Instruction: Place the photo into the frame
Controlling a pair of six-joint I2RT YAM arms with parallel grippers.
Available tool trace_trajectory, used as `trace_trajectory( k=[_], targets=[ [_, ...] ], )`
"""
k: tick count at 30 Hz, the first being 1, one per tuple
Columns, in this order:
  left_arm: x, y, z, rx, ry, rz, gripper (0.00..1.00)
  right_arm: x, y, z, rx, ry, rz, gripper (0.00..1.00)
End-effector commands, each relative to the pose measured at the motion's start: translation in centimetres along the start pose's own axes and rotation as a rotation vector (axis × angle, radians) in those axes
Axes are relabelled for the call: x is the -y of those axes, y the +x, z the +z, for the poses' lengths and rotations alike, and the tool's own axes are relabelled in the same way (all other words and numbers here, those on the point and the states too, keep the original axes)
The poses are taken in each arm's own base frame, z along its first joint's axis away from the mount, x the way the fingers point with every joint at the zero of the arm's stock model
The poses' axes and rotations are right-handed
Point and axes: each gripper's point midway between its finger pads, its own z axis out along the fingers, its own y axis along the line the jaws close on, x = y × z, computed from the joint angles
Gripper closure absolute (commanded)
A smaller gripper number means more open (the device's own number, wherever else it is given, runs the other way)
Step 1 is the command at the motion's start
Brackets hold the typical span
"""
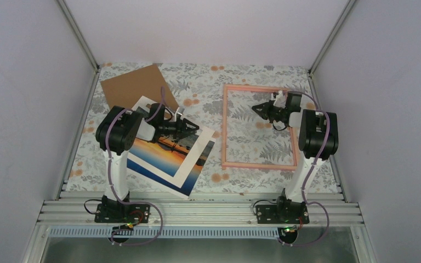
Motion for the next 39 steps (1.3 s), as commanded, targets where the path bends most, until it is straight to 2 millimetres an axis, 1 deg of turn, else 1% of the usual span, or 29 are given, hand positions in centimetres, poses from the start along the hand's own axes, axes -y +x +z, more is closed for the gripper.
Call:
trace_trajectory(
  k=[1,5,10,13,14,16,17,19,20,21,23,24,25,26,28,29,31,33,35,37,39],
  targets=[
    [0.2,1.0,1.2,-0.016,0.004,-0.014,0.46,1.2,0.1,-0.1,0.024,0.019,0.033,0.96],
    [0.3,2.5,2.1,-0.054,0.010,-0.065,0.42,1.6,0.4,-0.2,0.032,0.033,0.047,0.96],
    [1.1,4.1,3.1,-0.089,0.027,-0.100,0.42,1.8,0.4,-0.4,0.044,0.045,0.048,0.96],
    [1.4,4.3,3.5,-0.096,0.032,-0.093,0.43,1.8,0.5,-0.5,0.047,0.046,0.051,0.96],
    [1.4,4.1,3.5,-0.095,0.029,-0.092,0.45,1.7,0.5,-0.5,0.047,0.047,0.050,0.96],
    [1.3,3.6,3.6,-0.085,0.009,-0.094,0.54,1.5,0.5,-0.6,0.048,0.040,0.042,0.96],
    [1.5,3.1,3.7,-0.077,0.009,-0.077,0.62,1.2,0.5,-0.6,0.046,0.034,0.030,0.96],
    [2.2,2.1,3.8,-0.077,0.003,-0.033,0.81,0.4,0.6,-0.6,0.031,0.024,-0.015,0.96],
    [2.8,1.5,4.0,-0.077,-0.001,-0.003,0.88,-0.2,0.5,-0.6,0.018,0.023,-0.062,0.96],
    [3.2,1.1,4.1,-0.082,-0.012,0.025,0.96,-0.6,0.4,-0.6,-0.006,0.036,-0.116,0.90],
    [3.9,0.1,4.1,-0.089,-0.036,0.082,0.97,-0.9,-0.2,-1.2,-0.040,0.103,-0.223,0.74],
    [3.9,0.0,4.1,-0.100,-0.055,0.103,0.98,-1.1,-0.4,-1.8,-0.056,0.134,-0.261,0.67],
    [4.4,-0.6,4.1,-0.102,-0.066,0.141,0.98,-1.2,-0.4,-2.5,-0.076,0.154,-0.295,0.56],
    [4.5,-0.7,4.0,-0.109,-0.079,0.163,0.98,-1.4,-0.5,-3.3,-0.091,0.172,-0.321,0.46],
    [4.7,-0.8,3.8,-0.122,-0.098,0.200,0.98,-1.1,-0.9,-5.3,-0.097,0.232,-0.353,0.31],
    [4.9,-0.8,3.7,-0.128,-0.102,0.216,0.98,-0.8,-1.2,-6.7,-0.087,0.261,-0.358,0.24],
    [5.8,-1.0,3.4,-0.132,-0.102,0.262,0.98,-0.2,-2.1,-9.3,-0.064,0.330,-0.391,0.17],
    [6.9,-1.3,3.1,-0.129,-0.103,0.317,0.98,1.0,-3.3,-11.7,-0.030,0.417,-0.413,0.11],
    [8.3,-1.7,2.9,-0.127,-0.094,0.362,0.98,3.0,-4.6,-13.6,-0.008,0.538,-0.425,0.10],
    [9.5,-2.2,2.8,-0.126,-0.082,0.403,0.98,5.0,-5.3,-14.3,-0.015,0.613,-0.425,0.10],
    [10.5,-2.6,2.6,-0.129,-0.073,0.446,0.97,6.7,-5.8,-14.3,-0.029,0.661,-0.423,0.10]
  ],
)
